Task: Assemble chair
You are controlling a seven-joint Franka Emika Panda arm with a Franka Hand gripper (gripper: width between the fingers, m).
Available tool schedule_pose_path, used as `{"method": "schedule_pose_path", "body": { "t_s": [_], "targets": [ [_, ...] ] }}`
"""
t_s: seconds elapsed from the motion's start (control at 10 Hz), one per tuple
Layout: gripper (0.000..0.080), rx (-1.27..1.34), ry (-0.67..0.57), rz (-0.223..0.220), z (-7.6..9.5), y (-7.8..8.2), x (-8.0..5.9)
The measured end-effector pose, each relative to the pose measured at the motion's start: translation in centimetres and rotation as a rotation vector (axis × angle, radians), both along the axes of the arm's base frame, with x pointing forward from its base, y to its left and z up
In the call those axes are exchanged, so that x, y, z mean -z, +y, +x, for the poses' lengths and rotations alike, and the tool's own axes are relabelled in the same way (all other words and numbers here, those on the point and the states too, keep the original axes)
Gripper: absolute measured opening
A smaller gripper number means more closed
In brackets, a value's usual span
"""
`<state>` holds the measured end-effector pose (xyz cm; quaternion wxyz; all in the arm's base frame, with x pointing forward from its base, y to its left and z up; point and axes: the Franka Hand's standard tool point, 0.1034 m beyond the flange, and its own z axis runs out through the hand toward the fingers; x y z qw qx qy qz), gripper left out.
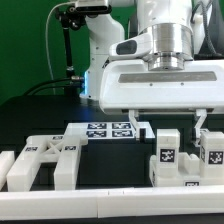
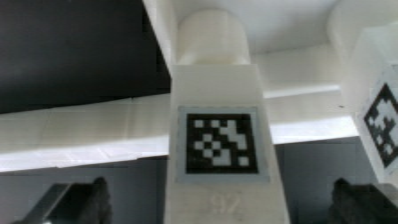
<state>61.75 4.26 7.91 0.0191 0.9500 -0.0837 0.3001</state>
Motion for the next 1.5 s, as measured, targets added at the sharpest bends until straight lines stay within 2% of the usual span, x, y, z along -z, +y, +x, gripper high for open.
{"method": "schedule_pose_path", "body": {
  "t_s": [0.1, 0.5, 0.7, 0.8, 0.9, 1.0, 1.2, 1.5],
  "targets": [
    [0.0643, 0.0, 0.0, 0.0, 0.0, 0.0, 0.0],
    [0.0649, -0.001, 0.0, -0.001, 0.0, 0.0, 0.0],
    [0.0649, -0.009, 0.03, 0.005, 0.2, -0.2, -0.8],
    [0.0649, -0.009, 0.054, 0.011, 0.4, -0.2, -0.8],
    [0.0649, -0.004, 0.16, 0.035, 0.3, -0.2, -0.4],
    [0.0649, 0.002, 0.202, 0.053, 0.7, -0.4, -0.9],
    [0.0649, 0.01, 0.368, 0.1, 0.6, -0.1, -0.9],
    [0.0649, 0.019, 0.519, 0.138, 1.1, -0.5, -0.8]
  ]
}}
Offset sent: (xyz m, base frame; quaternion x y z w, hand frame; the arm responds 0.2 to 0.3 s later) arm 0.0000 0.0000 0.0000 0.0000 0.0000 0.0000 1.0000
